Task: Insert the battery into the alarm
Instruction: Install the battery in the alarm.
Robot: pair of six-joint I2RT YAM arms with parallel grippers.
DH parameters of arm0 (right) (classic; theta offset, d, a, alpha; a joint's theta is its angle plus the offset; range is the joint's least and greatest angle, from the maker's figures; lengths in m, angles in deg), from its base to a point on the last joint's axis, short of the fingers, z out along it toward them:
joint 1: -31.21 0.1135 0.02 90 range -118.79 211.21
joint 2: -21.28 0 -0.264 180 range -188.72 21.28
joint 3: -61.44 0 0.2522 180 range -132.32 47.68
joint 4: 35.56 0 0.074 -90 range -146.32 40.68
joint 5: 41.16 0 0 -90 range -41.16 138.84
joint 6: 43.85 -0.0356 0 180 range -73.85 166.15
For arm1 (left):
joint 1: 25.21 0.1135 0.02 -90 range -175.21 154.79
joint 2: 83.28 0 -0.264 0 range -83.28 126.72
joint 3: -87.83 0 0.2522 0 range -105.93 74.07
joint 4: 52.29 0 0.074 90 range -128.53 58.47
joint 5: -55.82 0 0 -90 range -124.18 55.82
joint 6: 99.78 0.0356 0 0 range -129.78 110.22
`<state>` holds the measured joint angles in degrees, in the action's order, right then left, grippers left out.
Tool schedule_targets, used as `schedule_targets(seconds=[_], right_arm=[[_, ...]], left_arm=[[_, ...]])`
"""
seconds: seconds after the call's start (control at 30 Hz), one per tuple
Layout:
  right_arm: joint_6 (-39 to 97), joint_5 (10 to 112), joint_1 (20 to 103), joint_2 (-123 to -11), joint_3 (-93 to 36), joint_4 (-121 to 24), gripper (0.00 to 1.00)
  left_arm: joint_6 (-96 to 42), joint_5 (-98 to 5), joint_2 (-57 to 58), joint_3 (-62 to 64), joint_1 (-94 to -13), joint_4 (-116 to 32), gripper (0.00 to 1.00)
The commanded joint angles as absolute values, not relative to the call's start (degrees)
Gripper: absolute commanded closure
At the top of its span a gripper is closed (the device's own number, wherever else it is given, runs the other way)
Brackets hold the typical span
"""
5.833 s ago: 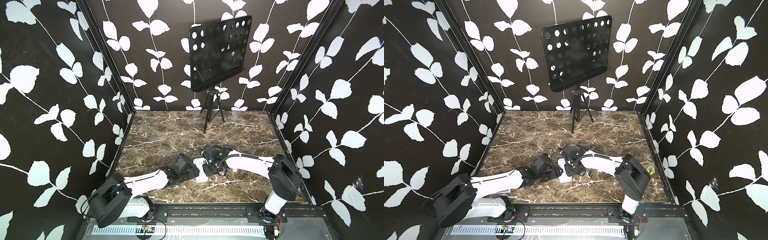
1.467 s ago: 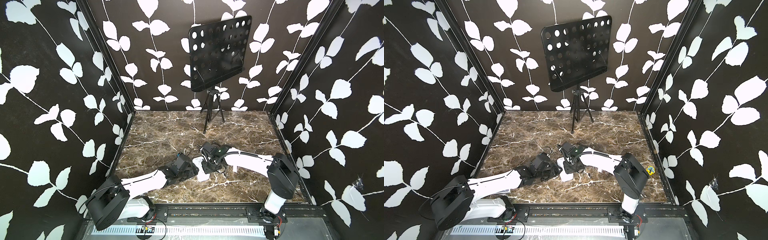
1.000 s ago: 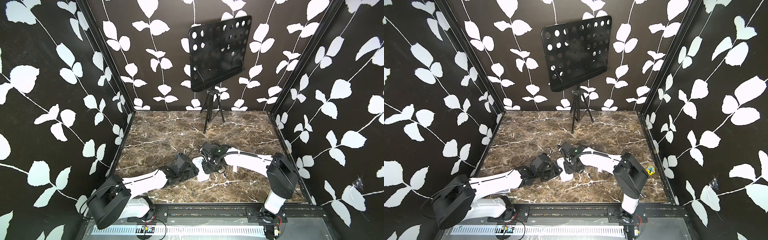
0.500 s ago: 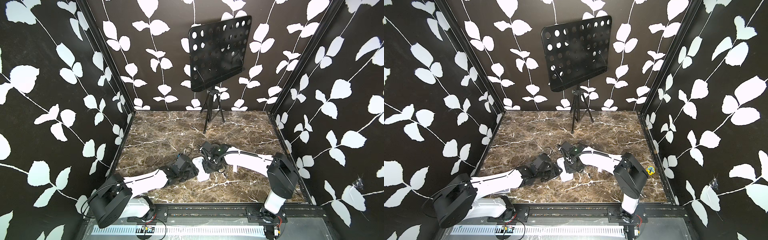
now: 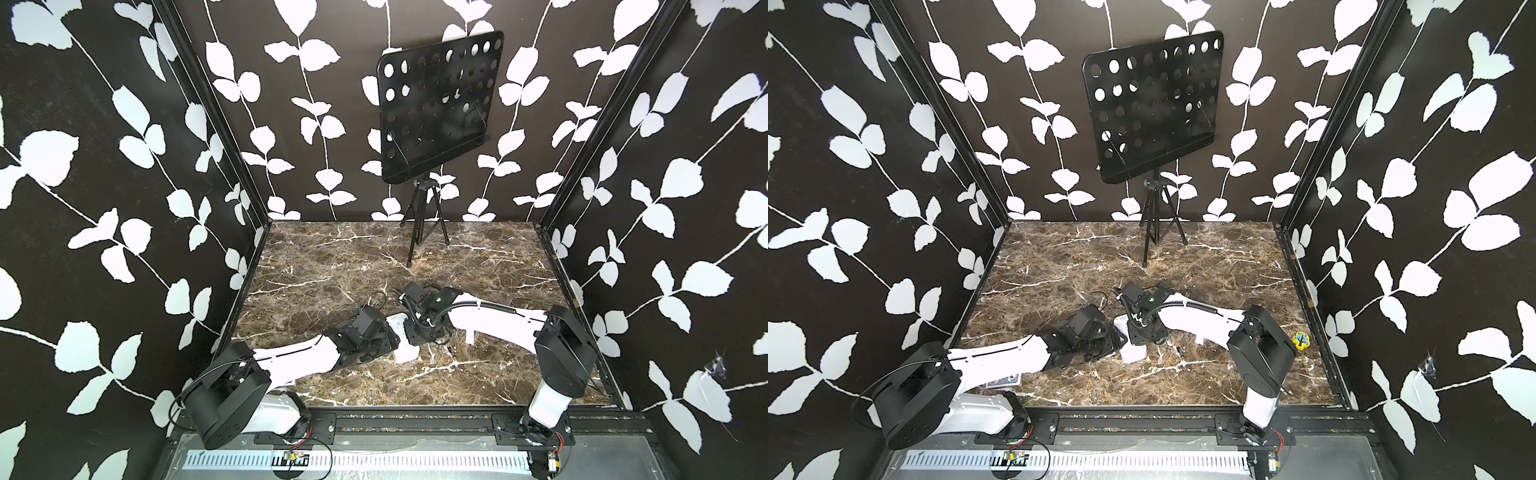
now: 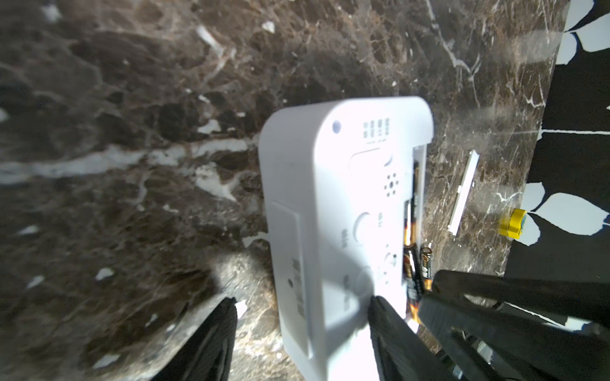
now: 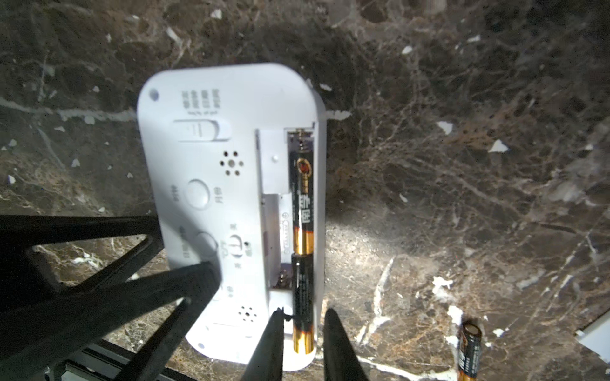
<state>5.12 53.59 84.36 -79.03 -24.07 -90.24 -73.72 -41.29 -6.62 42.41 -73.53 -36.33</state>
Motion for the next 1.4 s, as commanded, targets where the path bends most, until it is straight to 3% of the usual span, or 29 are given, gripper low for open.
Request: schedule_targets(seconds=[0.0, 0.47, 1.37], right_arm=[[3.3, 52.6, 84.8, -76.0, -24.3, -90.4, 0.78], [3.2, 51.1, 86.1, -79.2, -25.7, -92.8, 0.86], [3.7, 50.7, 86.4, -84.2, -27.1, -94.2, 0.92]], left_arm=[[-72.1, -42.8, -6.0, 40.8, -73.3, -36.1, 0.35], [-71.4, -43.4, -4.6, 40.9, -73.3, -35.9, 0.41], [-71.6, -44.1, -3.9, 41.6, -73.4, -36.0, 0.43]])
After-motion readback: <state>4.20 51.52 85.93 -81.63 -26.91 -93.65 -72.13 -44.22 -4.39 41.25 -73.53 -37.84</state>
